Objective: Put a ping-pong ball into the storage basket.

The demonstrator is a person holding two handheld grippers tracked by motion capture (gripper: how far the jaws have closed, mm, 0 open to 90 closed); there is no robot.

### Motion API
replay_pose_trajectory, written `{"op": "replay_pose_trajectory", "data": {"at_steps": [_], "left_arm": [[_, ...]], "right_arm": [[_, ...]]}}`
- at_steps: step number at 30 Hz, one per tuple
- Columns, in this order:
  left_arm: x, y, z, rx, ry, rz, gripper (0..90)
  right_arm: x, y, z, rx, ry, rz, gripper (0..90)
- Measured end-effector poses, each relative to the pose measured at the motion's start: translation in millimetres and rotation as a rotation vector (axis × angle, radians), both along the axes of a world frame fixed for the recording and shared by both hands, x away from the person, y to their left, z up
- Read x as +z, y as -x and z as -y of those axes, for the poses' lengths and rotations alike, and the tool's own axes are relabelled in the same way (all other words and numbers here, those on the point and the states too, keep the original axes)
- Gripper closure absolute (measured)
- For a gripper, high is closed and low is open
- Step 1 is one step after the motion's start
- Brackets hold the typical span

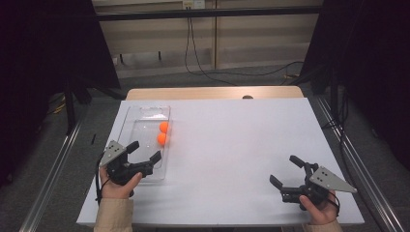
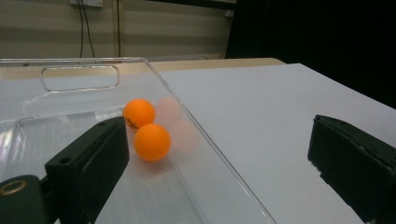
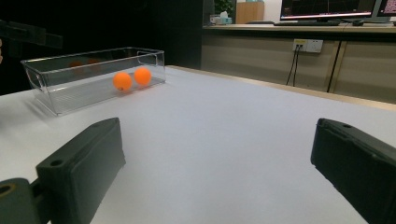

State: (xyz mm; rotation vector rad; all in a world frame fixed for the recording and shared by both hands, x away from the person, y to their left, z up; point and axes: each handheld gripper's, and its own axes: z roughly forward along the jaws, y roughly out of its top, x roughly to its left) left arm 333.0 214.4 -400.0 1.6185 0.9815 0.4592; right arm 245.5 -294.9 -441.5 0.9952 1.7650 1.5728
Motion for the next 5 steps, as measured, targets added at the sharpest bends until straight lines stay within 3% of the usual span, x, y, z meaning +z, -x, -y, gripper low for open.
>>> {"op": "replay_pose_trajectory", "data": {"at_steps": [5], "left_arm": [[-5.3, 1.7, 2.9, -0.010, -0.007, 0.029, 3.0]], "right_arm": [[-0.4, -0.8, 0.4, 0.000, 0.004, 0.000, 2.0]]}}
